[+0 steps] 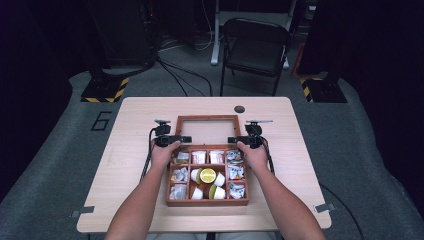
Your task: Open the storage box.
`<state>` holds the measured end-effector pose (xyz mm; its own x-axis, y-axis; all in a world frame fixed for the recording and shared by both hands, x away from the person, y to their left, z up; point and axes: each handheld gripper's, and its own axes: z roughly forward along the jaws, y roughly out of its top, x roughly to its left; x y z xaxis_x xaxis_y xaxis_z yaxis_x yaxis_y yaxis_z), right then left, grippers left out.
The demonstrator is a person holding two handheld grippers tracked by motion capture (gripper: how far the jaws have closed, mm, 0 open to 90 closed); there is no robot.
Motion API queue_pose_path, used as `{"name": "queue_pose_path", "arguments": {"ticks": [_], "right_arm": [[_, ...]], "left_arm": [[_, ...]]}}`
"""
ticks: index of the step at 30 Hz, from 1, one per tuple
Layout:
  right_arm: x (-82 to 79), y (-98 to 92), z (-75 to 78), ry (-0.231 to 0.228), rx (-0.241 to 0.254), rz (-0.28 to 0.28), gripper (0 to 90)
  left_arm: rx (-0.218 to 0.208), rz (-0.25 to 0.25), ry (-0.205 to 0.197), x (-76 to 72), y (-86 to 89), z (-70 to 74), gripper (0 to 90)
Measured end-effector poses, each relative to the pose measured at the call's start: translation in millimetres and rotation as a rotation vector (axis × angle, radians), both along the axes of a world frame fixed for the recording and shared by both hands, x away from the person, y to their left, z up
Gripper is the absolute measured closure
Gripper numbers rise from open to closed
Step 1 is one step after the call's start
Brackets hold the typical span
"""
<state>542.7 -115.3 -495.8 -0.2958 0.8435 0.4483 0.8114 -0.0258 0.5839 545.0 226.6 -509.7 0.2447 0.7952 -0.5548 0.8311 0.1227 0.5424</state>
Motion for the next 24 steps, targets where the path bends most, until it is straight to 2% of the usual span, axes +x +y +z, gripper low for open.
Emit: {"name": "queue_pose_path", "arguments": {"ticks": [7,10,13,14,15,16,18,19,22,24], "right_arm": [[0.4,-1.0,-1.0,0.001,0.007,0.0,32.7],[-0.6,0.1,-0.2,0.01,0.01,-0.01,32.6],[-0.7,-0.2,0.0,0.003,0.001,-0.01,32.5],[-1.4,-0.4,0.9,0.002,-0.003,-0.01,32.6],[-1.9,-0.7,1.8,0.008,-0.008,-0.012,32.6],[-2.6,-1.0,2.7,0.004,-0.005,-0.019,32.8],[-4.2,-3.9,6.6,-0.021,-0.016,-0.017,32.8],[-5.2,-4.4,9.1,-0.025,-0.023,-0.02,33.0],[-11.2,-6.9,19.1,-0.079,-0.053,-0.017,33.7],[-18.0,-7.4,25.9,-0.126,-0.067,0.007,34.8]], "left_arm": [[0.004,0.001,0.001,-0.3,0.6,0.2,25.5],[0.047,0.022,-0.031,-1.4,3.1,2.4,26.3],[0.053,0.032,-0.018,-1.8,7.1,4.1,26.5],[0.062,0.022,-0.015,-2.2,9.6,4.5,26.5],[0.055,0.038,-0.01,-3.0,9.5,5.3,26.6],[0.07,0.025,-0.014,-4.1,10.8,6.4,26.7],[0.083,0.027,-0.018,-5.9,10.1,8.9,27.5],[0.101,0.012,-0.03,-7.3,10.3,11.3,27.8],[0.105,-0.002,-0.042,-13.4,9.6,20.8,29.9],[0.114,-0.012,-0.055,-18.3,10.0,26.8,30.6]]}}
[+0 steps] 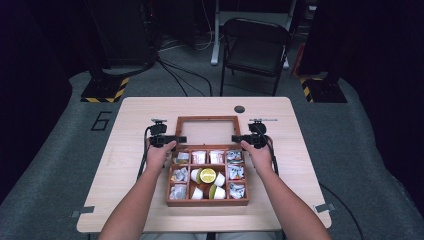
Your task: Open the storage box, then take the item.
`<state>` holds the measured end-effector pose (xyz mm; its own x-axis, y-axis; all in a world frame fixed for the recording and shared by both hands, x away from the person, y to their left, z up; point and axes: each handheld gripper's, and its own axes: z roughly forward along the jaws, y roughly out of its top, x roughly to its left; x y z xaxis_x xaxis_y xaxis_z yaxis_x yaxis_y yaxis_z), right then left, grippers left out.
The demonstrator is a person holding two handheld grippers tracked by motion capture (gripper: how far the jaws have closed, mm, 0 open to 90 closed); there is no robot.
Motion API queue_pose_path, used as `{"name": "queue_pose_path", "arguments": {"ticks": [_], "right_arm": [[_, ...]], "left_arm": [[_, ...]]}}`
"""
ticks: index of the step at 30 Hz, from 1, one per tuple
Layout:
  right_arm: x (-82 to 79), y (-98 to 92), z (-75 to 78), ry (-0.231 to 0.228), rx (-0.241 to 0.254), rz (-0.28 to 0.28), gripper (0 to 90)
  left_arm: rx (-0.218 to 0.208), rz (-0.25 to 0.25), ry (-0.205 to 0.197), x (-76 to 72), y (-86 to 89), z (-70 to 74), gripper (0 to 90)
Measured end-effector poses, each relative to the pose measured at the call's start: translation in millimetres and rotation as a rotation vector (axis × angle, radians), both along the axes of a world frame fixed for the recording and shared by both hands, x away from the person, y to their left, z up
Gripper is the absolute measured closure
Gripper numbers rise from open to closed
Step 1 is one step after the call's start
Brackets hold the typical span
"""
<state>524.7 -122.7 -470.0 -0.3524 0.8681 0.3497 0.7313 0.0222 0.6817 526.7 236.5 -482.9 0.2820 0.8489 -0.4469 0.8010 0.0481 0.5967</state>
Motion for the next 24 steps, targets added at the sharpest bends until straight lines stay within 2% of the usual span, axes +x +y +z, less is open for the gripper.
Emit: {"name": "queue_pose_path", "arguments": {"ticks": [3,7,9,11,14,18,20,22,24], "right_arm": [[-16.2,1.0,8.9,-0.064,-0.003,0.036,37.0],[-39.1,7.8,16.9,-0.117,-0.043,0.108,37.8],[-48.9,10.1,19.4,-0.141,-0.056,0.135,37.8],[-58.3,12.6,21.3,-0.141,-0.061,0.16,37.8],[-66.3,15.2,22.3,-0.167,-0.087,0.193,37.2],[-73.5,17.7,23.9,-0.17,-0.092,0.212,36.6],[-75.4,18.3,24.8,-0.161,-0.08,0.229,36.6],[-77.8,20.4,25.4,-0.167,-0.081,0.241,36.6],[-80.3,24.1,25.2,-0.152,-0.082,0.262,36.6]], "left_arm": [[0.009,-0.025,-0.019,-9.3,0.4,9.9,31.7],[-0.013,-0.041,-0.035,-18.8,3.4,18.1,33.4],[-0.041,-0.043,-0.036,-23.8,3.1,20.4,33.4],[-0.044,-0.053,-0.047,-29.4,3.2,22.7,33.4],[-0.011,-0.058,-0.057,-37.4,4.6,25.3,33.4],[-0.033,-0.067,-0.065,-45.4,6.3,24.7,33.3],[-0.03,-0.073,-0.084,-49.7,9.0,25.3,33.4],[-0.002,-0.076,-0.109,-54.8,12.0,27.2,33.4],[0.012,-0.068,-0.156,-61.1,14.8,29.6,34.0]]}}
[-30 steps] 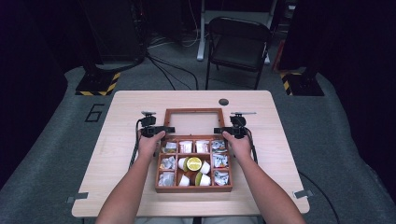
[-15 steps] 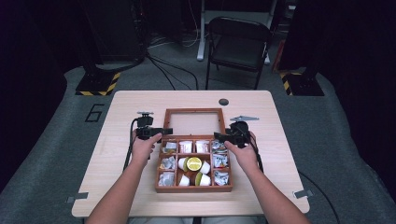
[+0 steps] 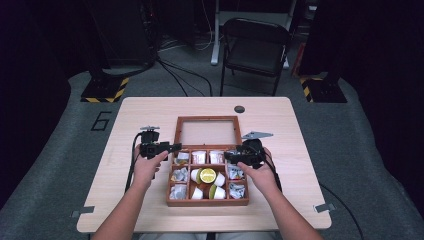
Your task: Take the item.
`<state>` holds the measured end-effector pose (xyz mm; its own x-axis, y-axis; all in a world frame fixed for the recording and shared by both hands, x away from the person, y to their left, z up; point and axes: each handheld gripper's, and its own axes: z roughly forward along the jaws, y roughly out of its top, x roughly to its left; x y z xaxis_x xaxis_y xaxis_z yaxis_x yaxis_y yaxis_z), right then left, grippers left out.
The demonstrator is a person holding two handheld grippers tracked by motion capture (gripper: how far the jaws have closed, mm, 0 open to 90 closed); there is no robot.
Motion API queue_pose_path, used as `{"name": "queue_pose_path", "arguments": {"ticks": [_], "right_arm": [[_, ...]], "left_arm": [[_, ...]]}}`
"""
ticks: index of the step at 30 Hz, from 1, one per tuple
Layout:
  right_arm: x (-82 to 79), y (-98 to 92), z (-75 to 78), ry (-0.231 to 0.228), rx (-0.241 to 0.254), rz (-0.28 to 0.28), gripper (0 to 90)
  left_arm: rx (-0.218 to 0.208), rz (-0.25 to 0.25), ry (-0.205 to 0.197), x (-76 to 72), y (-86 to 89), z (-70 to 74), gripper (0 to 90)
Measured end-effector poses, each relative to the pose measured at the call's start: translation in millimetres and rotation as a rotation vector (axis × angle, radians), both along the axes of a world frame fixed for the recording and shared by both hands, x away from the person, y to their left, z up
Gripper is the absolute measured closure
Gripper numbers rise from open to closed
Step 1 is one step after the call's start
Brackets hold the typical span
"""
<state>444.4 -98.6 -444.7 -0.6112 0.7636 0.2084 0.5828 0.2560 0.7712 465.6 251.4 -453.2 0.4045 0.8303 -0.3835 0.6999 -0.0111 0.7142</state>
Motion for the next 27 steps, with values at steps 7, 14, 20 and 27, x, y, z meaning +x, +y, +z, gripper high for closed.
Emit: {"name": "queue_pose_path", "arguments": {"ticks": [7,14,20,27], "right_arm": [[-8.8,13.5,-4.8,0.017,-0.02,0.055,36.5],[-21.7,32.4,-6.3,0.003,-0.029,0.128,36.6],[-30.1,44.8,-12.9,0.019,-0.057,0.183,37.4],[-32.6,49.7,-18.7,0.034,-0.073,0.212,37.4]], "left_arm": [[-0.041,0.017,-0.066,-19.8,11.2,5.7,34.6],[-0.025,0.023,-0.047,-28.6,17.6,5.3,36.0],[-0.022,0.03,-0.049,-35.2,19.1,5.4,32.5],[-0.057,0.012,-0.025,-39.3,17.8,6.8,32.5]]}}
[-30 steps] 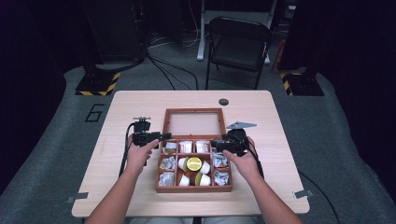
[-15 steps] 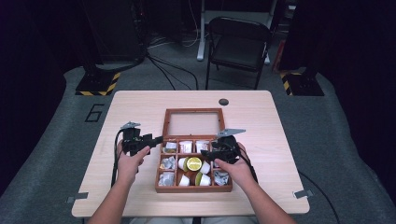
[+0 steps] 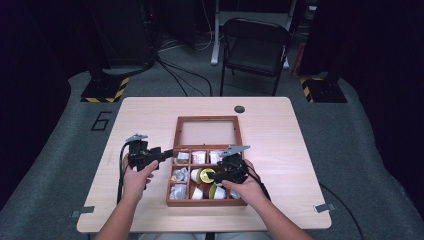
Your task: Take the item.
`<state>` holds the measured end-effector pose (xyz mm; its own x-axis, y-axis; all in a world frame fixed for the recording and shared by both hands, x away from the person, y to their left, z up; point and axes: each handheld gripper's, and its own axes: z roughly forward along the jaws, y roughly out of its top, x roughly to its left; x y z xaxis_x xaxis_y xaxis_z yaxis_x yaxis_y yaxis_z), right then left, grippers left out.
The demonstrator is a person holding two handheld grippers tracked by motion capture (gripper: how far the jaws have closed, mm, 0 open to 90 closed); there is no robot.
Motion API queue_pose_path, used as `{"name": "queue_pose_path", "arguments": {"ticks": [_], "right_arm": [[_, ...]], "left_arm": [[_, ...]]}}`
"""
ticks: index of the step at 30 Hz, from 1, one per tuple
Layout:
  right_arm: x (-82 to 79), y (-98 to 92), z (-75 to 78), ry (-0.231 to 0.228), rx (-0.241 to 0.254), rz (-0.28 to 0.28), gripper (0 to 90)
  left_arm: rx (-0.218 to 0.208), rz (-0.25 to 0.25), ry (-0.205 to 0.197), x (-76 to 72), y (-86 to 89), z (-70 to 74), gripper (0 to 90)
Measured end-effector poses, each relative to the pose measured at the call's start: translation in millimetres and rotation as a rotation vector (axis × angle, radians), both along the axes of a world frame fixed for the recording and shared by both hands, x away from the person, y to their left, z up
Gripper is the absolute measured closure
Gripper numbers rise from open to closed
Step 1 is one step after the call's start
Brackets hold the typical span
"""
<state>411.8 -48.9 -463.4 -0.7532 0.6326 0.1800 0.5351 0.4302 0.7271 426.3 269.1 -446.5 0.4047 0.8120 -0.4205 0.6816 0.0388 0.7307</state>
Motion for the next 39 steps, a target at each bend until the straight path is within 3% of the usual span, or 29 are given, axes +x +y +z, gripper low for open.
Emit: {"name": "queue_pose_path", "arguments": {"ticks": [11,16,24,30,31,39], "right_arm": [[-1.8,15.1,-14.0,0.032,-0.054,0.029,37.5],[-1.1,20.9,-18.1,0.016,-0.094,0.049,36.9],[0.1,18.8,-13.9,0.022,-0.076,0.036,36.1],[1.7,20.4,-16.3,0.074,-0.078,0.038,31.1],[2.7,21.1,-17.7,0.052,-0.089,0.055,30.5],[2.2,26.8,-20.3,0.038,-0.125,0.056,30.2]], "left_arm": [[0.002,-0.013,-0.009,-6.4,0.8,5.6,30.0],[0.0,-0.015,-0.009,-9.2,0.7,7.2,28.9],[-0.002,-0.007,-0.019,-11.6,3.4,8.4,28.1],[-0.001,-0.006,-0.022,-11.8,3.3,8.1,28.0],[0.001,-0.005,-0.021,-11.7,3.6,8.2,28.0],[0.001,-0.005,-0.02,-11.8,3.6,7.9,28.0]]}}
